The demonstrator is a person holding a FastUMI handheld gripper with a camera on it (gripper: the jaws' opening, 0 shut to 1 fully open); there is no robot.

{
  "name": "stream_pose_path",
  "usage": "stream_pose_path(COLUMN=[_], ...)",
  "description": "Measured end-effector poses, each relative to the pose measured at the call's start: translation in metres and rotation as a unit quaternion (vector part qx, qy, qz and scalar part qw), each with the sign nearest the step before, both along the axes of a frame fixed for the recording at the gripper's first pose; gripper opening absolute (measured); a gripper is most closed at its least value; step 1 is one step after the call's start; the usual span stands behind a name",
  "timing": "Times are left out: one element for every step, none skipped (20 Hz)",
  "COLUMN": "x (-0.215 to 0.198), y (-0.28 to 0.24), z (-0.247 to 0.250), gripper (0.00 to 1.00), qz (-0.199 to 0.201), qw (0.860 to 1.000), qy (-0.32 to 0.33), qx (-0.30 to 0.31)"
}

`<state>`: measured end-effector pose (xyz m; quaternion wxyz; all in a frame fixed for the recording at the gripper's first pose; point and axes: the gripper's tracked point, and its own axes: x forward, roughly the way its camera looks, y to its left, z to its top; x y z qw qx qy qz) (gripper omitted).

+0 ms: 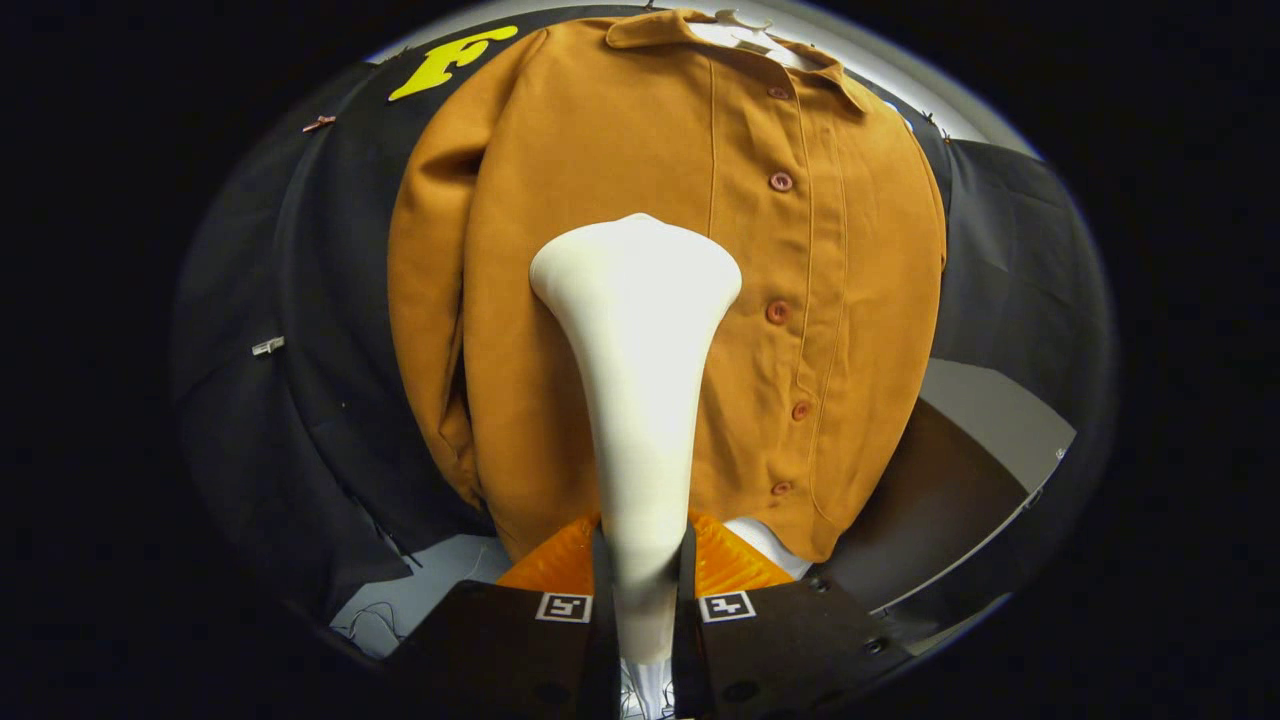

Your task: Iron the clothes twice with a garment steamer, once on the left side and once on the right side.

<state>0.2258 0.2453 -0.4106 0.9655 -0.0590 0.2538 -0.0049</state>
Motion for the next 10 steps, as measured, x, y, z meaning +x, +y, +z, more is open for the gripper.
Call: stream_pose_path(x=[-0.002, -0.004, -0.007, -0.009, -0.013, -0.017, -0.021, -0.024, -0.027, -0.03], y=[-0.003, -0.005, -0.007, -0.007, -0.008, -0.009, -0.011, -0.013, -0.014, -0.017], z=[-0.008, -0.015, -0.022, -0.031, -0.038, -0.047, -0.053, -0.058, -0.062, -0.066], gripper=[0.24, 0.24, 0.24, 0.24, 0.24, 0.24, 0.24, 0.24, 0.24, 0.24], qz=[0.0, 0.0, 0.001, 0.002, 0.002, 0.001, -0.001, -0.003, -0.004, -0.006], qw=[1.0, 1.0, 1.0, 1.0, 0.999, 0.998, 0.998, 0.997, 0.997, 0.996], qy=[0.008, 0.015, 0.021, 0.03, 0.042, 0.055, 0.064, 0.071, 0.077, 0.084], qx=[-0.002, -0.005, -0.008, -0.011, -0.007, -0.003, 0.0, 0.0, -0.001, -0.001])
